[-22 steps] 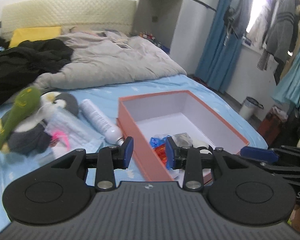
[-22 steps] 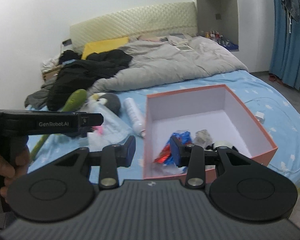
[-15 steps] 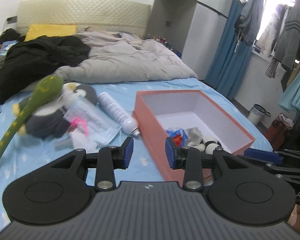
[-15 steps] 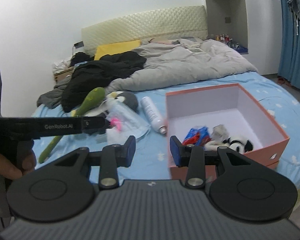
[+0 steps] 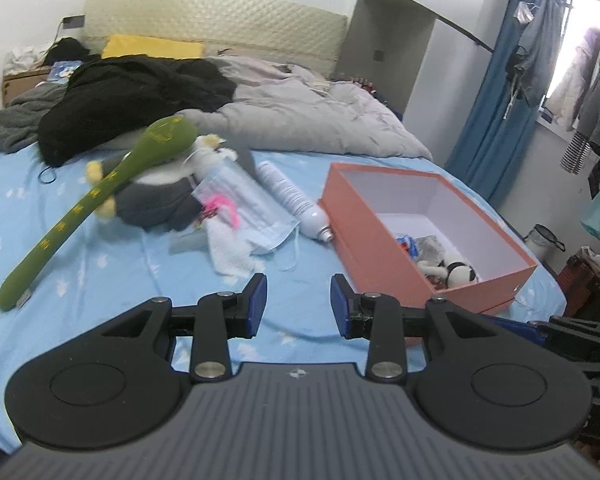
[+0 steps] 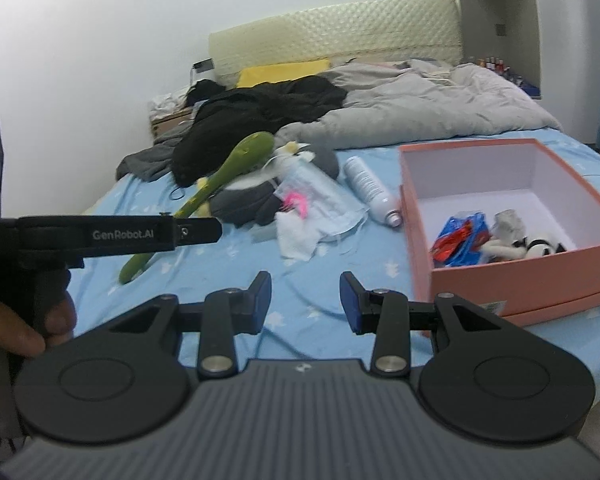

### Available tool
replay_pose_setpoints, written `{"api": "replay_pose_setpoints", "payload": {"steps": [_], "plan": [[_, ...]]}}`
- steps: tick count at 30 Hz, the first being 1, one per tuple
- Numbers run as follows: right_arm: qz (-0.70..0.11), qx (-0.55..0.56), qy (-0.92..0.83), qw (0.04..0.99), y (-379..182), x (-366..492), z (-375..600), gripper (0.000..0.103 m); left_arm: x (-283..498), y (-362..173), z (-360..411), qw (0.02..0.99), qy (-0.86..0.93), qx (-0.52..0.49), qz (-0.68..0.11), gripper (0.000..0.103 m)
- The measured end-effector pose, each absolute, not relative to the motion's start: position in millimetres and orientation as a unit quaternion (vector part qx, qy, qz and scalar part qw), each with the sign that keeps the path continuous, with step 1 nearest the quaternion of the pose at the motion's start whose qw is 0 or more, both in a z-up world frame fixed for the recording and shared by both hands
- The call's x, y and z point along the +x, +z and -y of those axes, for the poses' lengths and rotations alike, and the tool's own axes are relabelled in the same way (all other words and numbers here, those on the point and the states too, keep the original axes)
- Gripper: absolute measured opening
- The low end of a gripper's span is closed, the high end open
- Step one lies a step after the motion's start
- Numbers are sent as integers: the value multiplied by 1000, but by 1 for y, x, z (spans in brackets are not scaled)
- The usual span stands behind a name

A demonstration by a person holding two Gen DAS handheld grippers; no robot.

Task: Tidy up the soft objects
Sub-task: 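Withdraw both open grippers from the box toward the remaining items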

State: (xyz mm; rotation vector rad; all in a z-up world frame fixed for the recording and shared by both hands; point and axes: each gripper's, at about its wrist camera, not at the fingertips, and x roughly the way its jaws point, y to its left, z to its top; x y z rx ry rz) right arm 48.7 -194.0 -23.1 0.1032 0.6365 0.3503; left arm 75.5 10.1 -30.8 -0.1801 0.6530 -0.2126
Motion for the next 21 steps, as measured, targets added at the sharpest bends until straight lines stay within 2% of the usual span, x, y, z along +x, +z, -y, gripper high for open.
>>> {"api": "replay_pose_setpoints", "payload": {"steps": [11, 21], "plan": [[-336, 49, 198, 919, -51, 39, 169, 41, 61, -70, -43, 926, -69, -110, -354, 40], [-351, 41, 204, 913, -70, 73, 157, 41, 111, -100, -57, 922, -63, -90, -372, 40]]}}
